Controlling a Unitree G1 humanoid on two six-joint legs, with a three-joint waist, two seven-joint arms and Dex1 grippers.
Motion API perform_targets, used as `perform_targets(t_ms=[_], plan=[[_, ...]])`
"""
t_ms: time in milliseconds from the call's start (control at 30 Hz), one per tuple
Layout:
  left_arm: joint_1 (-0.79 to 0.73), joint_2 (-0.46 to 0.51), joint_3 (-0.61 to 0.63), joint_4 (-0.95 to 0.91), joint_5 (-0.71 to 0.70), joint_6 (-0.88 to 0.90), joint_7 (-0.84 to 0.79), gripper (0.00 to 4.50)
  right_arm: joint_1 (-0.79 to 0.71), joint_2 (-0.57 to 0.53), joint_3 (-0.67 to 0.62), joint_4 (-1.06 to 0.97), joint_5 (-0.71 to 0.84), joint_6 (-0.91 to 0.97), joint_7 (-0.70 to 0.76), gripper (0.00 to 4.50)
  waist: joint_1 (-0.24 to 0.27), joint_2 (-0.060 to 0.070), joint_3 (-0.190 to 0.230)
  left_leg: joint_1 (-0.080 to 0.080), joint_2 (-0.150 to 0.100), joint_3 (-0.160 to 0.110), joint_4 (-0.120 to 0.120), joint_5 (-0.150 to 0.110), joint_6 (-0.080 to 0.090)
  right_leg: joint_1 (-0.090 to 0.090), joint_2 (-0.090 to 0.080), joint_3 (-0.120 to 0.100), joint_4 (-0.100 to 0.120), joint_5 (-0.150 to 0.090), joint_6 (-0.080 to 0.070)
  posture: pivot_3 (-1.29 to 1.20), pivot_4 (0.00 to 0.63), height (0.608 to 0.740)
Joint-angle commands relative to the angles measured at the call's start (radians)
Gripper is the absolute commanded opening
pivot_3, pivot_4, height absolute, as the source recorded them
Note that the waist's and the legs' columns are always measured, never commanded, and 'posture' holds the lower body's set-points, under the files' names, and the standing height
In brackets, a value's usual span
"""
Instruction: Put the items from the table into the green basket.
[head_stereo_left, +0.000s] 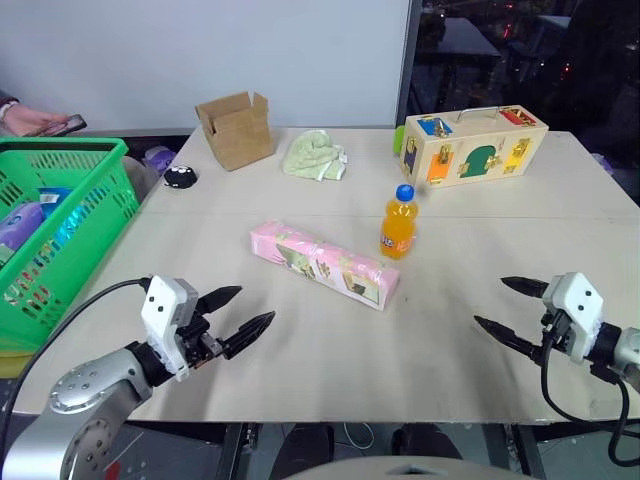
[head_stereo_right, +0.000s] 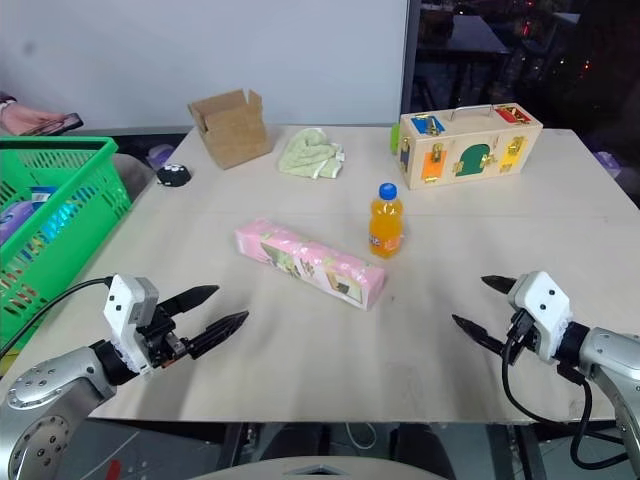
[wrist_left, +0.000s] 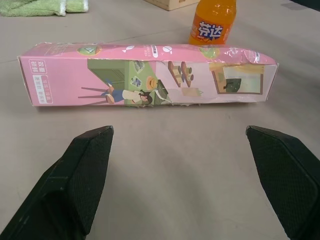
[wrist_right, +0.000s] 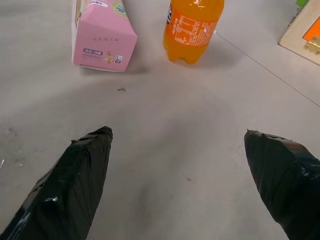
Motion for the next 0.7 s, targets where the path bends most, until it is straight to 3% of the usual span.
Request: perform_targets(t_ms=[33,433,700], plan=[[-0.009,0.002,0.006,-0.012,0.005,-0.032,-0.002,4.42,-0.027,0.011,-0.001,-0.021,-0.004,-0.012,-0.022,4.5,0.0,0.0,0.0,0.0,0.0,0.0,0.0,0.0,0.0,0.0,0.0,0.0,0.0,0.0,0.0,0.08,0.0,0.74],[-0.085,-0.025,-0.033,-0.079,-0.015,-0.045,0.041,4.42,-0.208,0.084,0.111,-0.053,0.029,0.172,-0.153,4.5,0.003,0.0,0.0,-0.001,0.0,0.0,0.0,0.0,0.0,0.0,0.0,0.001,0.001,0.0,0.0,0.11,0.0,0.74],[-0.1,0.002,-0.062,-0.089,0.013,-0.073,0.017,4.42,-0.473,0.187,0.246,0.038,-0.042,0.338,-0.311,4.5,0.004,0.0,0.0,0.0,0.0,0.0,0.0,0.0,0.0,0.0,0.001,0.001,0.001,0.0,0.0,0.16,0.0,0.74]])
